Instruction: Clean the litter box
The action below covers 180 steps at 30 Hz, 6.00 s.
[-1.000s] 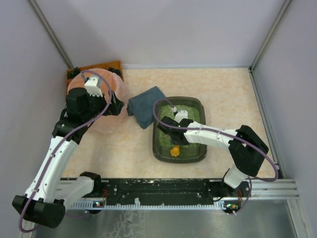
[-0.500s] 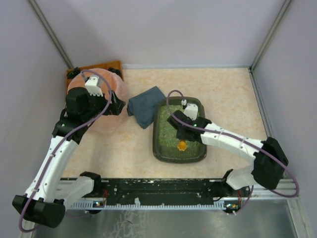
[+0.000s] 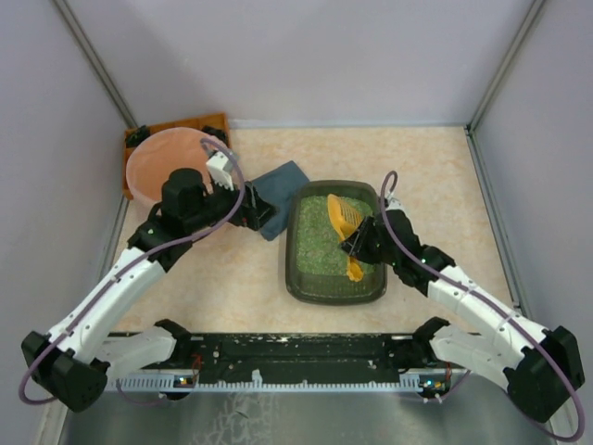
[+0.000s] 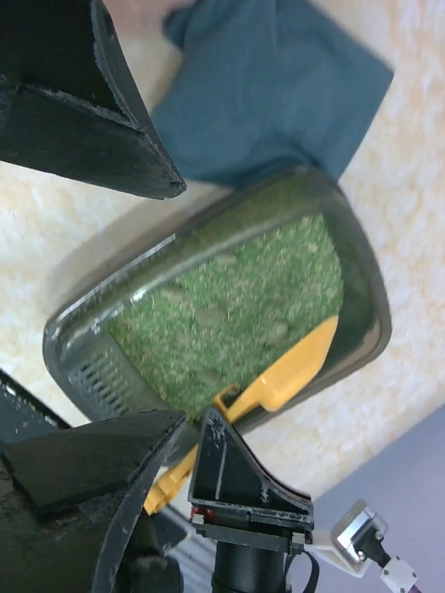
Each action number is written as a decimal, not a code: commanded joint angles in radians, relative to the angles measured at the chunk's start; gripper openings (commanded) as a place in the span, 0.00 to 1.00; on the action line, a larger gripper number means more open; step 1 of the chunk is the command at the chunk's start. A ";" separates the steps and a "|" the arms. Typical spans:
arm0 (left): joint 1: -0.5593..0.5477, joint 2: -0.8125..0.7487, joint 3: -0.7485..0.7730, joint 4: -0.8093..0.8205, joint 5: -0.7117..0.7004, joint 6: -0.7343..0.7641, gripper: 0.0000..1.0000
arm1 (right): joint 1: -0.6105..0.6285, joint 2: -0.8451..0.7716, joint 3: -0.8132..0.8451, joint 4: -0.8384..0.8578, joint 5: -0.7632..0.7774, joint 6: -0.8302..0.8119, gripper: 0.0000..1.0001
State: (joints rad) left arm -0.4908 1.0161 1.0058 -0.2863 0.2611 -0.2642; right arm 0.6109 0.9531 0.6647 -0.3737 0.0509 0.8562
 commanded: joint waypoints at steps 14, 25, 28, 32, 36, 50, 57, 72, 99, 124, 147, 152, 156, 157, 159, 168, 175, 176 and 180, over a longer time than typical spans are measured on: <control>-0.227 0.117 -0.132 0.449 0.100 -0.252 0.88 | -0.061 -0.274 -0.175 0.423 -0.221 0.150 0.03; -0.239 0.164 -0.218 0.630 0.146 -0.380 0.77 | -0.072 -0.334 -0.246 0.628 -0.269 0.215 0.00; -0.239 0.180 -0.238 0.713 0.148 -0.433 0.75 | -0.073 -0.330 -0.259 0.682 -0.296 0.226 0.00; -0.239 0.218 -0.258 0.855 0.185 -0.519 0.72 | -0.072 -0.328 -0.259 0.706 -0.307 0.225 0.00; -0.239 0.277 -0.261 0.986 0.254 -0.587 0.66 | -0.072 -0.324 -0.255 0.735 -0.319 0.224 0.00; -0.257 0.361 -0.249 1.115 0.304 -0.632 0.52 | -0.072 -0.285 -0.245 0.829 -0.367 0.252 0.00; -0.263 0.394 -0.242 1.154 0.308 -0.660 0.45 | -0.072 -0.254 -0.247 0.891 -0.392 0.274 0.00; -0.272 0.421 -0.232 1.231 0.328 -0.716 0.00 | -0.072 -0.240 -0.237 0.826 -0.364 0.249 0.08; -0.388 0.390 0.132 0.272 -0.316 -0.548 0.00 | 0.201 -0.184 0.010 0.223 0.172 -0.306 0.53; -0.350 0.169 -0.140 0.566 -0.177 -0.419 0.79 | 0.075 -0.240 0.043 0.192 -0.012 -0.129 0.00; -0.296 0.354 -0.159 1.085 0.168 -0.566 0.62 | -0.054 -0.231 -0.003 0.480 -0.450 0.119 0.00; -0.295 0.360 -0.148 1.107 0.151 -0.575 0.53 | -0.055 -0.230 -0.009 0.479 -0.451 0.139 0.00; -0.290 0.356 -0.152 1.121 0.138 -0.584 0.51 | -0.056 -0.220 -0.015 0.481 -0.464 0.157 0.00; -0.288 0.355 -0.155 1.126 0.136 -0.587 0.49 | -0.057 -0.218 -0.017 0.482 -0.469 0.160 0.00; -0.285 0.356 -0.157 1.136 0.138 -0.595 0.42 | -0.058 -0.212 -0.021 0.491 -0.477 0.170 0.00; -0.280 0.345 -0.147 1.096 0.120 -0.614 0.00 | -0.069 -0.221 -0.014 0.436 -0.412 0.140 0.24; -0.282 0.324 -0.194 1.120 0.004 -0.683 0.00 | -0.069 -0.279 -0.037 0.446 -0.301 0.115 0.63; -0.282 0.323 -0.207 1.148 -0.013 -0.705 0.00 | -0.069 -0.282 -0.044 0.464 -0.302 0.122 0.64; -0.284 0.327 -0.230 1.205 -0.068 -0.774 0.00 | -0.068 -0.283 -0.092 0.566 -0.326 0.173 0.64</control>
State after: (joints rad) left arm -0.7761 1.3643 0.7979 0.8158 0.2764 -0.9615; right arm 0.5514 0.6804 0.6060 0.0631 -0.2852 0.9939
